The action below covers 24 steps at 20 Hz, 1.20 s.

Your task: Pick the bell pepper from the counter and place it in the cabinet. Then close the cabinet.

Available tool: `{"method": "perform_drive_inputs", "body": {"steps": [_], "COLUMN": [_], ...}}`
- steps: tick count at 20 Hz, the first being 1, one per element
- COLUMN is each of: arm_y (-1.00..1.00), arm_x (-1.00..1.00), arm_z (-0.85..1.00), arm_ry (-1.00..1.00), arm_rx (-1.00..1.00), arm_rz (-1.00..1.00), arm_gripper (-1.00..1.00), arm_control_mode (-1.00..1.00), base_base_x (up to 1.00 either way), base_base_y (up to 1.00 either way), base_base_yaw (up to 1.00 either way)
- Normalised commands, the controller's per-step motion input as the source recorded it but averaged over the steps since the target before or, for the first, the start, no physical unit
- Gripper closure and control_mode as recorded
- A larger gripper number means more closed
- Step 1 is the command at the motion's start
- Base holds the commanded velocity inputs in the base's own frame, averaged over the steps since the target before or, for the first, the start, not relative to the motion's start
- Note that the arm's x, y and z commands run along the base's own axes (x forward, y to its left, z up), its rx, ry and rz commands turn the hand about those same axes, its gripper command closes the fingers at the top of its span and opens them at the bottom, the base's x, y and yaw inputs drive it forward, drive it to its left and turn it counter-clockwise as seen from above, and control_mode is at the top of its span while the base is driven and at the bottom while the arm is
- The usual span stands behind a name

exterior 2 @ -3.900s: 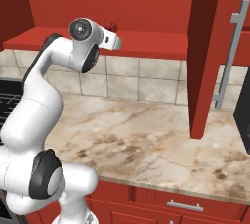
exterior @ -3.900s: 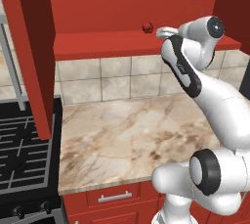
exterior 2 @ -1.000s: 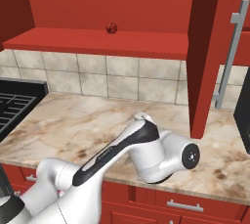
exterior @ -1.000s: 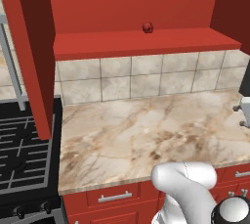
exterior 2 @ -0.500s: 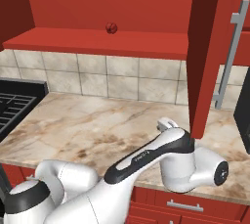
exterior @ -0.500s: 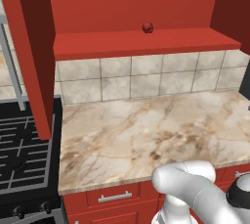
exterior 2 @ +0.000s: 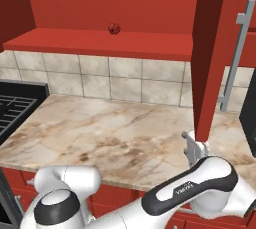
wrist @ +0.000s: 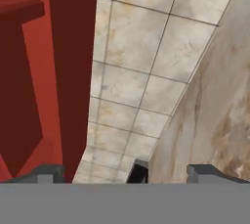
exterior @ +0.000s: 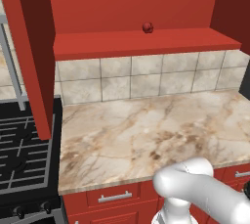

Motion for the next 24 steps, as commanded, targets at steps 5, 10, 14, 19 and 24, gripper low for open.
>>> {"method": "perform_drive_inputs", "body": {"steps": [5, 10, 14, 19, 24], "arm_y": [-0.41, -0.33, -0.31, -0.23, -0.18], "arm_x": [-0.09, -0.05, -0.08, -0.02, 0.0], "arm_z": [0.12, 0.26, 0.46, 0.51, 0.4], "arm_ry": [-0.32, -0.27, -0.22, -0.16, -0.18], "arm_rx": [0.19, 0.18, 0.17, 0.15, 0.13], "arm_rz": [0.02, 0.03, 0.03, 0.02, 0.01], "arm_gripper": [-1.0, -1.0, -1.0, -1.0, -1.0], "arm_control_mode": [-1.0, -1.0, -1.0, -1.0, -1.0], "base_base_x": [0.0, 0.0, 0.0, 0.0, 0.0], "base_base_y": [0.0, 0.0, 0.0, 0.0, 0.0], "base_base_yaw": [0.0, 0.0, 0.0, 0.0, 0.0]}}
